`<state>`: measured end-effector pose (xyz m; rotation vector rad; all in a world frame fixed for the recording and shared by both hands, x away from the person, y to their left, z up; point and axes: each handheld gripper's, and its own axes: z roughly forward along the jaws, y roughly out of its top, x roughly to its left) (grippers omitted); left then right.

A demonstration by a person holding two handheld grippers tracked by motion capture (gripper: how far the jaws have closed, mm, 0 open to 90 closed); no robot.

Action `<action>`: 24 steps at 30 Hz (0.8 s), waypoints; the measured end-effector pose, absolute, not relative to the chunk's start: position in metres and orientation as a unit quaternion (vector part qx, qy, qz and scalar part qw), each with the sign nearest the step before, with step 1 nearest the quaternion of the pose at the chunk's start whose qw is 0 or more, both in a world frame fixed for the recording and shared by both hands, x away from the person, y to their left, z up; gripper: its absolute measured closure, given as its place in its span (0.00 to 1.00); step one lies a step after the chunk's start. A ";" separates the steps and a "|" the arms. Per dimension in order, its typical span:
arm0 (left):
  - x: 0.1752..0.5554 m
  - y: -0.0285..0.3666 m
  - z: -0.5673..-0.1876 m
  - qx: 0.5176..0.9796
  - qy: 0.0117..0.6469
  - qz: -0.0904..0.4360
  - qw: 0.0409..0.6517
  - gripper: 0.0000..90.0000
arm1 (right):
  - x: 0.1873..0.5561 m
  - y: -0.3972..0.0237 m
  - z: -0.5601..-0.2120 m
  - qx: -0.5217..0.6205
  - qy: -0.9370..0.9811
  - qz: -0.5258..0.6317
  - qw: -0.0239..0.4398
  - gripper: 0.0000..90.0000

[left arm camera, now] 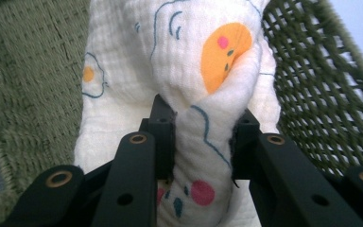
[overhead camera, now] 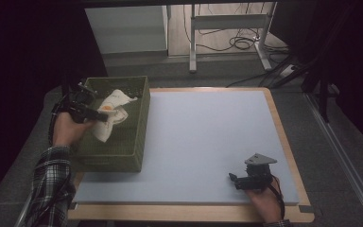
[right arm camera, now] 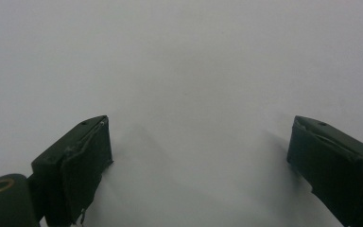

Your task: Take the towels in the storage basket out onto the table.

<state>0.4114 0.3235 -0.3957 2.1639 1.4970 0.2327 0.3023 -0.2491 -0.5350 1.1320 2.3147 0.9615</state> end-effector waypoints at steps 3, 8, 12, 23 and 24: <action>0.407 0.322 -0.388 0.795 0.543 0.089 0.254 0.77 | 0.302 -0.249 -0.535 0.404 0.826 0.343 0.194 0.08; 0.401 0.315 -0.378 0.803 0.529 0.096 0.258 0.77 | 0.302 -0.249 -0.535 0.404 0.826 0.343 0.194 0.08; 0.398 0.309 -0.372 0.808 0.518 0.102 0.260 0.77 | 0.302 -0.249 -0.535 0.404 0.826 0.343 0.195 0.08; 0.395 0.282 -0.357 0.828 0.486 0.098 0.263 0.76 | 0.302 -0.249 -0.535 0.403 0.826 0.343 0.195 0.08; 0.395 0.280 -0.356 0.831 0.482 0.098 0.261 0.76 | 0.302 -0.249 -0.535 0.404 0.826 0.343 0.195 0.08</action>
